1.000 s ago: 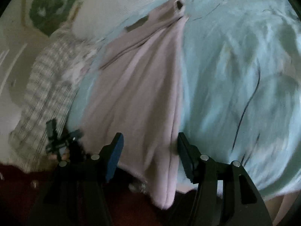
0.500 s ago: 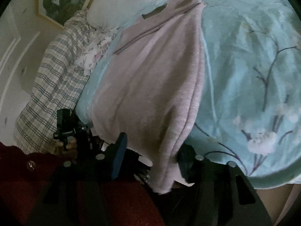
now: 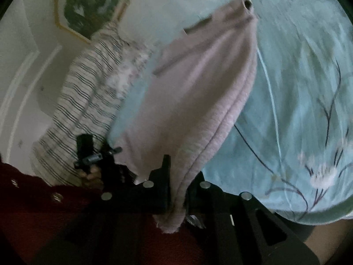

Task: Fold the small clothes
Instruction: 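Grasp the sweater edge with the left gripper while the right gripper holds the cuff, then lay the folded sweater flat on the duvet and open both grippers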

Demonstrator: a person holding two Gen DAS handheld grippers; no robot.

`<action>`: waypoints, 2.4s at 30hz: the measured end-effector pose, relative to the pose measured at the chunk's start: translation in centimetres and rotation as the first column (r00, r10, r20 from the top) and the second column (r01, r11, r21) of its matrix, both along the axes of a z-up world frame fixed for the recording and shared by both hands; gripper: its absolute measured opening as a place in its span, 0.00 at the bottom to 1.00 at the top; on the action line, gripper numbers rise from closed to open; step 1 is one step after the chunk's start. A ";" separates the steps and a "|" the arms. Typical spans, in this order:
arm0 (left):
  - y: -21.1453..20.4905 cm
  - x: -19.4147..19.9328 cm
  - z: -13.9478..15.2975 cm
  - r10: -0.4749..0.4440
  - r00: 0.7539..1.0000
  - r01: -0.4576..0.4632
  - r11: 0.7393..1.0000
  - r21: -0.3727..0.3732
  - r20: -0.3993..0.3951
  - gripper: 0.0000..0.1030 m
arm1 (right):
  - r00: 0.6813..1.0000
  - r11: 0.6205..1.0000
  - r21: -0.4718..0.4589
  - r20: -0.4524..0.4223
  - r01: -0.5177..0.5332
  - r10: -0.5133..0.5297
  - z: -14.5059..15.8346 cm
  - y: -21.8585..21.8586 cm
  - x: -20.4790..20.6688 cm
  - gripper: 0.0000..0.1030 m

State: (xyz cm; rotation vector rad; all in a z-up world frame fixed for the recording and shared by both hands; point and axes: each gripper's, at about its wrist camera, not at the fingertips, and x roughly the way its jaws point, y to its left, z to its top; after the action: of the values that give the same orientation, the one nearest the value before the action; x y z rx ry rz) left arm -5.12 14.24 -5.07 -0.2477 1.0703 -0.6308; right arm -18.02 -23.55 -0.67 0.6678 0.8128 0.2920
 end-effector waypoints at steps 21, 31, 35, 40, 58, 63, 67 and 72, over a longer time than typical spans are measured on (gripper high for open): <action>-4.1 18.7 12.7 0.255 0.914 -0.235 0.967 -0.102 0.317 0.03 | 0.942 0.959 -0.050 0.207 0.280 -0.264 8.4 -11.3 17.0 0.08; -8.7 32.0 10.1 0.293 0.904 -0.311 0.950 0.009 0.310 0.04 | 0.929 0.908 -0.200 0.093 0.369 -0.357 5.2 -16.5 29.0 0.08; -9.8 36.6 6.9 0.306 0.911 -0.337 0.939 0.073 0.276 0.04 | 0.919 0.895 -0.212 0.047 0.392 -0.391 3.0 -18.3 31.8 0.08; -10.6 41.0 2.9 0.312 0.926 -0.348 0.924 0.158 0.214 0.05 | 0.904 0.895 -0.226 -0.106 0.385 -0.415 -0.2 -19.9 33.8 0.08; -18.4 31.9 0.7 0.045 0.987 -0.083 0.966 0.247 0.153 0.47 | 0.983 0.911 -0.412 -0.177 -0.023 -0.055 -1.1 -7.4 34.7 0.44; -19.7 36.1 0.5 0.065 0.984 -0.117 0.939 0.323 0.167 0.51 | 0.973 0.864 -0.493 -0.132 0.103 -0.191 -1.0 -11.3 38.0 0.40; -18.7 40.9 0.7 0.121 0.971 -0.188 0.919 0.346 0.206 0.48 | 0.924 0.801 -0.507 -0.021 0.319 -0.382 1.2 -15.8 38.7 0.42; -16.0 43.7 3.1 0.240 0.948 -0.293 0.916 0.273 0.210 0.53 | 0.880 0.797 -0.431 -0.013 0.424 -0.476 2.6 -17.6 37.0 0.44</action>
State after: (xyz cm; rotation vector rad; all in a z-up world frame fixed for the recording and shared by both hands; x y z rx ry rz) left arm 38.58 -1.71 -1.99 -0.0683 0.9291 -0.2310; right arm 19.00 -41.12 1.91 0.4555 0.7723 -0.3603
